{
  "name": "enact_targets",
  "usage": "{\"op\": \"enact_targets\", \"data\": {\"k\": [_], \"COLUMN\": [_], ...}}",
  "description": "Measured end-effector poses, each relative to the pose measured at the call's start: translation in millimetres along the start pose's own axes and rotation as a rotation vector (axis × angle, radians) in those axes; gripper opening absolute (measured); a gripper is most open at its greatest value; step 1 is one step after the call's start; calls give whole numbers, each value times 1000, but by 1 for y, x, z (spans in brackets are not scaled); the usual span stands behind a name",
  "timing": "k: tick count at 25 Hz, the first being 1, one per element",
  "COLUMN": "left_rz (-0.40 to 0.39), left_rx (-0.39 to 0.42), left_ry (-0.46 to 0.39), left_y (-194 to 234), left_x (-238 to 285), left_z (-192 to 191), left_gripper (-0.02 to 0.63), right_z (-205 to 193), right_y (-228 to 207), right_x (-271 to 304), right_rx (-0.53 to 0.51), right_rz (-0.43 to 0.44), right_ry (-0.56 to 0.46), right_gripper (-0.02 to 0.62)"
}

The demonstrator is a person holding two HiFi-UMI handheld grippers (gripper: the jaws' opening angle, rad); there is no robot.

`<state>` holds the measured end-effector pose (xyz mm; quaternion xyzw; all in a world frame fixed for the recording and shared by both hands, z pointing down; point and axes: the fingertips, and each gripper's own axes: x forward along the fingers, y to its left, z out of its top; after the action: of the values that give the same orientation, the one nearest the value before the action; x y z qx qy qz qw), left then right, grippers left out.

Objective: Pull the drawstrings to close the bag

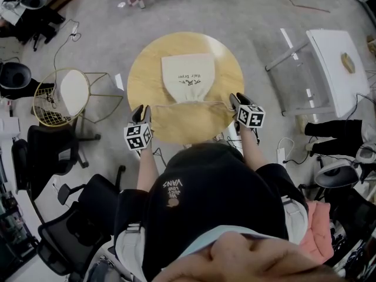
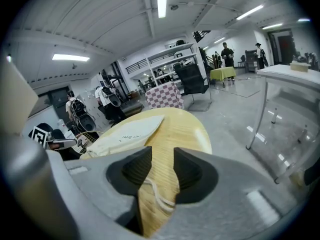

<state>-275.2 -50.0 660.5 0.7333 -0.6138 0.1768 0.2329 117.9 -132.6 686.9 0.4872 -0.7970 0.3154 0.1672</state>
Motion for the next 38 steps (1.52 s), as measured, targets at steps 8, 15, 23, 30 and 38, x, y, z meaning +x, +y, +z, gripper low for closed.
{"op": "enact_targets", "data": {"k": [8, 15, 23, 30, 38], "left_rz": [9, 33, 27, 5, -50], "left_rx": [25, 33, 45, 68, 127], "left_ry": [-68, -118, -168, -216, -275], "left_y": [-2, -2, -9, -24, -55], "left_x": [-6, -12, -14, -15, -18], "left_z": [27, 42, 64, 88, 110], "left_gripper": [104, 104, 104, 104, 104], "right_z": [19, 29, 59, 80, 99], "right_y": [2, 5, 8, 13, 33], "right_x": [-6, -9, -18, -25, -31], "right_rx": [-4, -1, -31, -82, -161], "right_rz": [4, 14, 20, 26, 59], "right_ry": [-32, -54, -116, -157, -204], "right_gripper": [133, 132, 124, 122, 120]}}
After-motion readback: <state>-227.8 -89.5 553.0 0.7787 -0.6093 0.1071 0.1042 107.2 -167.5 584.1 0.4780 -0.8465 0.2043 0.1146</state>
